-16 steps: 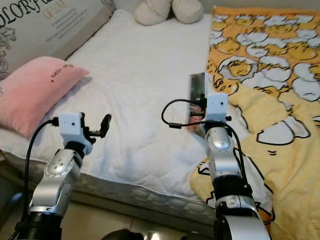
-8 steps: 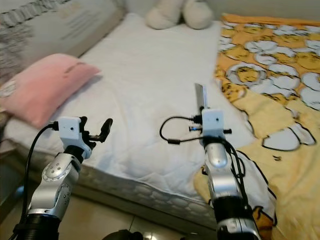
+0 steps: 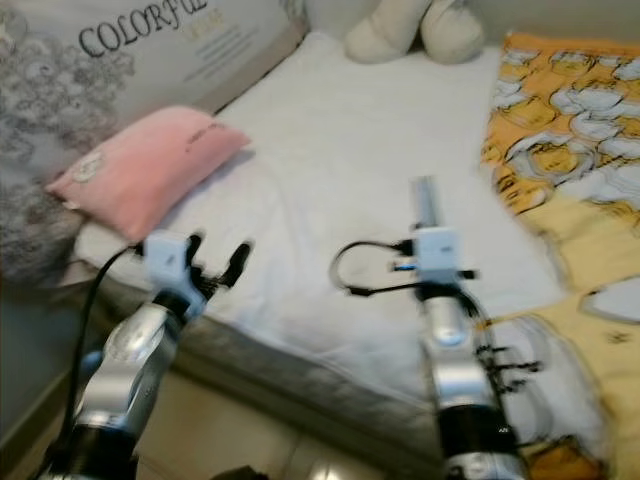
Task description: Clean up the room
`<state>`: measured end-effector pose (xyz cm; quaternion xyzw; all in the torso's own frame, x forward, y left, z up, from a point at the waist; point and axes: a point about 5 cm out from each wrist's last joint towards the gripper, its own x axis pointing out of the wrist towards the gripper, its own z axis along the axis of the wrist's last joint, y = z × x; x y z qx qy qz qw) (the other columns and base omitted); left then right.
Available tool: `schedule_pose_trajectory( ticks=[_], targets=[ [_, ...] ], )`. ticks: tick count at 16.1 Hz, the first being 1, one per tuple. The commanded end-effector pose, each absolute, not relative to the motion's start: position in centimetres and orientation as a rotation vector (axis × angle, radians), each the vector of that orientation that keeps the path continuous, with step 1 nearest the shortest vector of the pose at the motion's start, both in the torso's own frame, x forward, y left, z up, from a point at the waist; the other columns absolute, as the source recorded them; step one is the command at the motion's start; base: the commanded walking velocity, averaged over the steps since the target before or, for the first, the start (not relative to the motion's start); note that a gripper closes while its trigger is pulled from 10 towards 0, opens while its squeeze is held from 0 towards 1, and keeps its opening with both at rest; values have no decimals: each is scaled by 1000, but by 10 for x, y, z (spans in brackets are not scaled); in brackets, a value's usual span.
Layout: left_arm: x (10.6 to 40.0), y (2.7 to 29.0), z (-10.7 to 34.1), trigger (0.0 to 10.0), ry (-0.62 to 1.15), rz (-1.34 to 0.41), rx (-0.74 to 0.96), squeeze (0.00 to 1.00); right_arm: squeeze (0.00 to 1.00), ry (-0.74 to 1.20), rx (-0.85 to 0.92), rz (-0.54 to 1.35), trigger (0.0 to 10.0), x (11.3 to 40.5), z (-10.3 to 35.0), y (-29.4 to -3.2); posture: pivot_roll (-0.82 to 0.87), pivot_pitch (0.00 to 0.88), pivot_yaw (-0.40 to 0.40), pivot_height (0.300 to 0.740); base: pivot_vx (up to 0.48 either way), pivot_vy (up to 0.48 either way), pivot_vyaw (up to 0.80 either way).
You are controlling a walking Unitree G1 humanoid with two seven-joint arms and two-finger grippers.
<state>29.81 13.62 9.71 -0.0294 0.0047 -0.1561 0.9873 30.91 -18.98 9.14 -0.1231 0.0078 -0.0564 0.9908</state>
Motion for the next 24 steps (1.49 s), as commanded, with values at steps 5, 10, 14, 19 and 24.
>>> schedule_pose_trajectory(
  ticks=[5,10,14,19,24],
  targets=[
    [296,146,93,10000,23,-300,-53,0,0,2,-238,-75,10000,315,96,-177,-188,0,147,740,0,480,-764],
    [298,145,95,10000,4,-317,-51,0,0,-33,-258,-79,10000,320,102,-177,-187,0,153,740,0,480,-733],
    [299,143,95,10000,2,-253,-36,0,0,-32,-251,-60,10000,321,101,-173,-187,0,154,740,0,240,0],
    [296,146,93,10000,8,-111,-124,0,0,-31,-239,-26,10000,324,100,-168,-175,0,144,740,0,0,121],
    [277,178,86,10000,21,21,-30,0,0,-47,-161,-31,10000,315,96,-175,-162,0,136,740,0,0,565]
  ],
)
